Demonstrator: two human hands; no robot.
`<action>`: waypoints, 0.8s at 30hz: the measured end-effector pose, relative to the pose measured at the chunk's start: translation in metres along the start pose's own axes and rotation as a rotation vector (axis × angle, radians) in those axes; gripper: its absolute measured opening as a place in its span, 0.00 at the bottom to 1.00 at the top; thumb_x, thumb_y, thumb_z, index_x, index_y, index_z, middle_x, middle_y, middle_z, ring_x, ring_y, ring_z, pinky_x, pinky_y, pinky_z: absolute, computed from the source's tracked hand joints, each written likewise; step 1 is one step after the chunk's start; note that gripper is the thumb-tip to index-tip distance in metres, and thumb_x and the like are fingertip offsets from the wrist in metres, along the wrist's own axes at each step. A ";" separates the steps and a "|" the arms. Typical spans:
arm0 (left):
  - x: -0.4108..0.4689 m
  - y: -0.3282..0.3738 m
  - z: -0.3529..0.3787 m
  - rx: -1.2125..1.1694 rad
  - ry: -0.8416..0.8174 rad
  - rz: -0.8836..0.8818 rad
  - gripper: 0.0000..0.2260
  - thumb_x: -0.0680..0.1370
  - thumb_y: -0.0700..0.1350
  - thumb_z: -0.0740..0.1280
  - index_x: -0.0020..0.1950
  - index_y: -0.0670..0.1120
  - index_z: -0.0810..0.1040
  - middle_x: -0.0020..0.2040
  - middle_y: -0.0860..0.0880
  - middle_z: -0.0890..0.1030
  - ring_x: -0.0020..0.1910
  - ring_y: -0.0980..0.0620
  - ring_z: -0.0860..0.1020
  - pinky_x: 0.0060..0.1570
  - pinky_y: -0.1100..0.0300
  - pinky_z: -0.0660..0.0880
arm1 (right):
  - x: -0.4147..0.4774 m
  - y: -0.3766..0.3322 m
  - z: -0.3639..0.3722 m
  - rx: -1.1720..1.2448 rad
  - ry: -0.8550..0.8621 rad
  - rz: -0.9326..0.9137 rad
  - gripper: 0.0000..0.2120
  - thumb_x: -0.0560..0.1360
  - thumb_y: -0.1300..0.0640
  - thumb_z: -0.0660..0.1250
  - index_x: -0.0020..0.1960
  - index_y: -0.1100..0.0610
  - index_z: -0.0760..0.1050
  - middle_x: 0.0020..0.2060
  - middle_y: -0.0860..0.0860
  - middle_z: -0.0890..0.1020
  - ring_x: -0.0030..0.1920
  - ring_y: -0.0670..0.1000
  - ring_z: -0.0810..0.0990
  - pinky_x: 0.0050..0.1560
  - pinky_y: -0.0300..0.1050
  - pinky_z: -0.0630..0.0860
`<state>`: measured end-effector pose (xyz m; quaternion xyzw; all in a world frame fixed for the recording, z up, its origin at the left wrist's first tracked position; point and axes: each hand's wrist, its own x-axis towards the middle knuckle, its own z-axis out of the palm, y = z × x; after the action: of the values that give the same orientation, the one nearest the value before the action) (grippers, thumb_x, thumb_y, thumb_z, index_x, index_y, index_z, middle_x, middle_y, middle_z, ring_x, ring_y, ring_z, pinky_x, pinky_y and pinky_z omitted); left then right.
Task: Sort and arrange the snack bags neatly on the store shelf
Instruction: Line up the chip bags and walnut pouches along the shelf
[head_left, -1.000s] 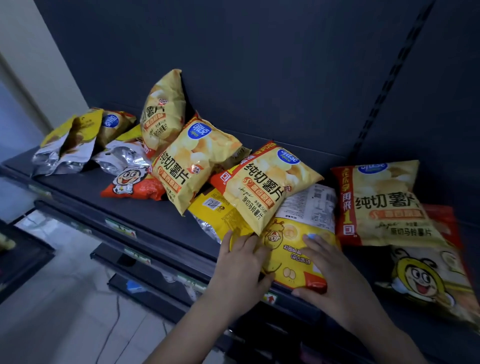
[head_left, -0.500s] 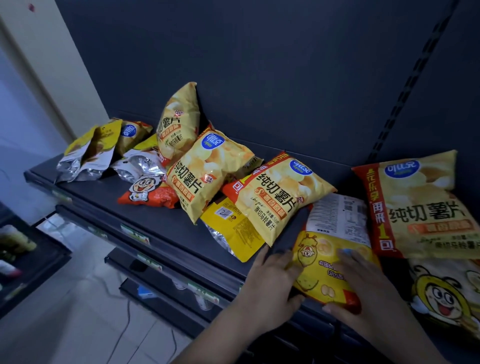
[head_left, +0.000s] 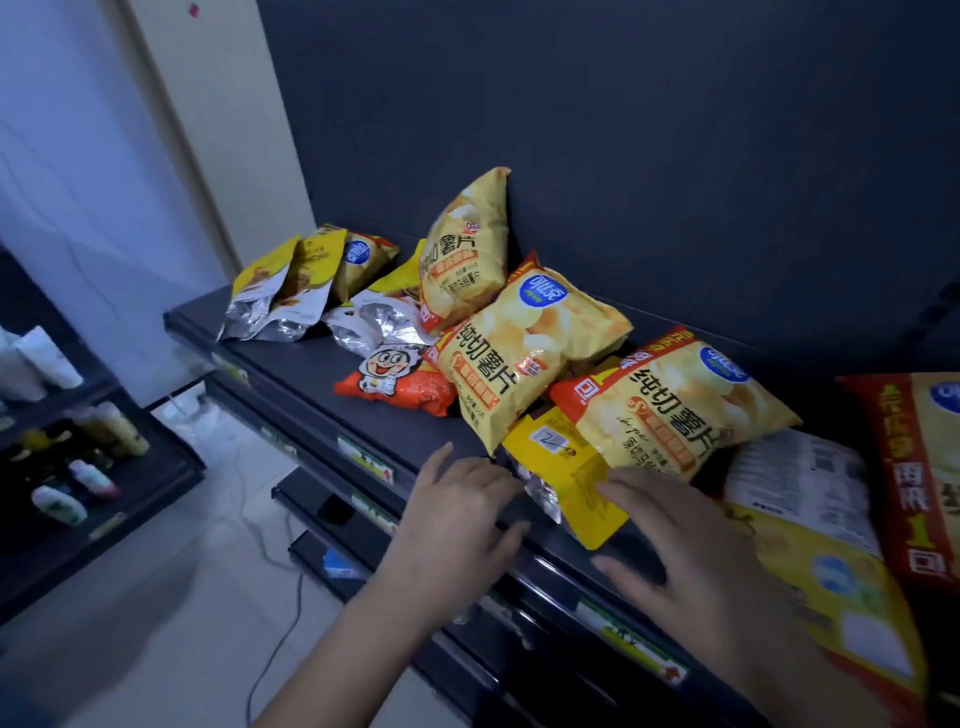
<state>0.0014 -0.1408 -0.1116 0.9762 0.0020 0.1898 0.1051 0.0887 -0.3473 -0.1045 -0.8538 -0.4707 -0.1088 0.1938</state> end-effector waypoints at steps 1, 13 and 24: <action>-0.003 -0.013 -0.005 0.043 0.010 -0.017 0.13 0.67 0.55 0.66 0.47 0.52 0.83 0.45 0.56 0.83 0.49 0.54 0.82 0.57 0.44 0.73 | 0.012 -0.006 0.004 0.006 0.005 -0.032 0.24 0.73 0.42 0.60 0.63 0.54 0.72 0.60 0.49 0.77 0.62 0.48 0.70 0.63 0.40 0.65; -0.044 -0.139 -0.063 0.208 -0.016 -0.306 0.21 0.68 0.58 0.57 0.50 0.51 0.83 0.47 0.54 0.84 0.48 0.52 0.83 0.56 0.43 0.74 | 0.136 -0.074 0.063 -0.040 -0.068 -0.086 0.31 0.67 0.51 0.76 0.67 0.59 0.72 0.60 0.52 0.77 0.62 0.54 0.76 0.61 0.43 0.66; -0.009 -0.195 -0.054 0.217 -0.042 -0.385 0.22 0.68 0.59 0.58 0.53 0.49 0.81 0.48 0.54 0.83 0.47 0.52 0.83 0.56 0.44 0.74 | 0.204 -0.058 0.087 -0.094 0.013 -0.137 0.29 0.65 0.52 0.76 0.62 0.59 0.73 0.57 0.53 0.78 0.62 0.53 0.70 0.67 0.47 0.63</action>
<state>-0.0203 0.0604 -0.1064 0.9671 0.2064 0.1448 0.0335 0.1487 -0.1262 -0.0943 -0.8270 -0.5212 -0.1491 0.1488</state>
